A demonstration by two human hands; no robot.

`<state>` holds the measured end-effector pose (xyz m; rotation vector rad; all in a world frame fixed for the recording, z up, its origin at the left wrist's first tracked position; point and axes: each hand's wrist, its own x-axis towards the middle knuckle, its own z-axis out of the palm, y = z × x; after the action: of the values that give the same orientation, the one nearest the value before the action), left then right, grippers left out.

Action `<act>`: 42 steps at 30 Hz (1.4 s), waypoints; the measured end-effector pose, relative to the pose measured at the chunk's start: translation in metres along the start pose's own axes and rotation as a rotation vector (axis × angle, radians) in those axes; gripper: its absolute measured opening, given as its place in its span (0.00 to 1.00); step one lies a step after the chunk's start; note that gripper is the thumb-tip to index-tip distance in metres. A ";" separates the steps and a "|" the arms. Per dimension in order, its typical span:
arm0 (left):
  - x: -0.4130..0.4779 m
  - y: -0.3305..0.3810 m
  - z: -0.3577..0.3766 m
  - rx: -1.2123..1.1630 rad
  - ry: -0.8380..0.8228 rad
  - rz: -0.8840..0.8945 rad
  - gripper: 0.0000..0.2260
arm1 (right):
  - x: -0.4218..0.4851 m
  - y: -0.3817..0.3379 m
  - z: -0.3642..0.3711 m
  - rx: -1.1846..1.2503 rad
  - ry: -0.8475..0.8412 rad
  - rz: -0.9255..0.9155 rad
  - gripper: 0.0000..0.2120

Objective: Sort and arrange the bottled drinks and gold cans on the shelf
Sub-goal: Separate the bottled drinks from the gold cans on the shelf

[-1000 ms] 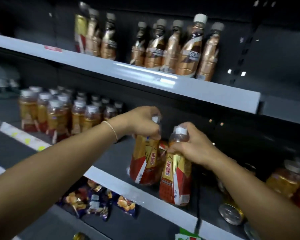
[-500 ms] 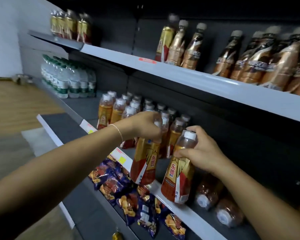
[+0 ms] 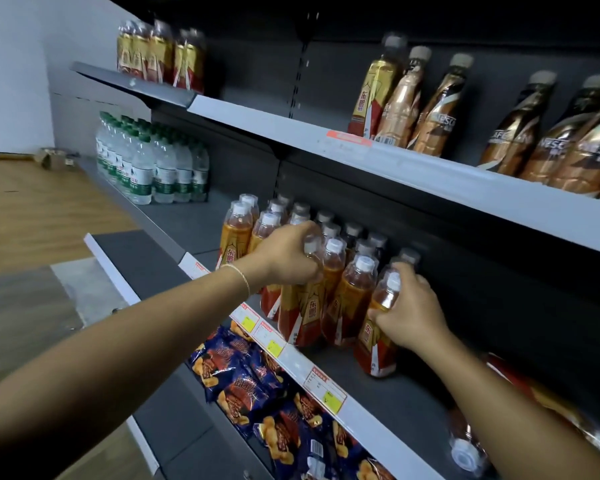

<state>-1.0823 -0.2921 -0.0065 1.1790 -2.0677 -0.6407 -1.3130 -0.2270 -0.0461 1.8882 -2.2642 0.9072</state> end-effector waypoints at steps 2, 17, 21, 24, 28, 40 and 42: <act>0.008 -0.001 0.011 0.023 -0.028 0.021 0.32 | 0.001 0.013 0.004 0.008 0.013 0.035 0.42; 0.037 -0.016 0.056 0.332 -0.078 0.094 0.32 | 0.013 0.023 0.023 0.042 0.111 0.163 0.44; 0.034 -0.013 0.065 0.408 -0.069 0.102 0.31 | 0.009 0.014 0.028 -0.057 0.095 0.098 0.44; 0.029 -0.015 0.069 0.403 -0.049 0.111 0.28 | 0.003 0.010 0.032 -0.147 0.080 0.048 0.42; 0.022 -0.015 0.070 0.408 -0.026 0.116 0.33 | -0.001 0.010 0.029 -0.145 0.077 0.067 0.40; 0.009 0.006 0.066 0.592 -0.033 0.021 0.33 | -0.006 0.029 -0.002 -0.097 -0.119 0.011 0.44; 0.007 0.018 0.068 0.801 0.014 0.003 0.32 | -0.006 0.033 -0.011 -0.129 -0.164 -0.006 0.45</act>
<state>-1.1453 -0.2837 -0.0366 1.5799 -2.3834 0.2503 -1.3455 -0.2138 -0.0524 1.9785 -2.3403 0.6093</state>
